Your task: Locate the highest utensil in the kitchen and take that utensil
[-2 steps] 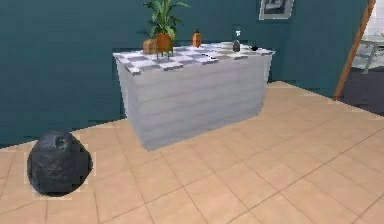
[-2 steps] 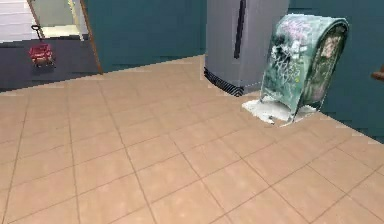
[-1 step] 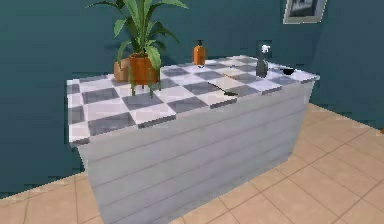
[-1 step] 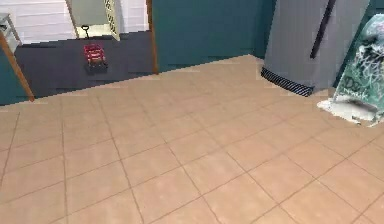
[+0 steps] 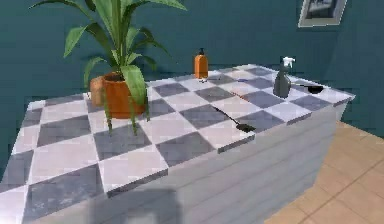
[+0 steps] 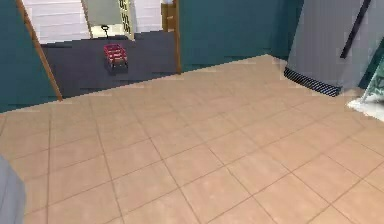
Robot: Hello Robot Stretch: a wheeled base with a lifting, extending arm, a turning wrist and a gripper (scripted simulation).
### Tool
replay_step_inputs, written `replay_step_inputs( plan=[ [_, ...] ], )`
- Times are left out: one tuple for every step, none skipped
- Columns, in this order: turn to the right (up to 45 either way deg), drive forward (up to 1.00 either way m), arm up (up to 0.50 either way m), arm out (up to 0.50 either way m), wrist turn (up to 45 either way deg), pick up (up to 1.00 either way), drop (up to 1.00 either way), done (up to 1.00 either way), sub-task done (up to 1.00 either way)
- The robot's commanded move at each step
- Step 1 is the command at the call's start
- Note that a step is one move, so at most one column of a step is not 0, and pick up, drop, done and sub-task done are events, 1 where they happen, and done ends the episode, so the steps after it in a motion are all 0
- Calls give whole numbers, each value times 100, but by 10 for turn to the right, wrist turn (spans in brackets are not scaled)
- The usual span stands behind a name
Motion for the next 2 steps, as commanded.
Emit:
replay_step_inputs(
  plan=[
    [-450, 0, 0, 0, 0, 0, 0, 0, 0],
    [-300, 0, 0, 0, 0, 0, 0, 0, 0]
  ],
)
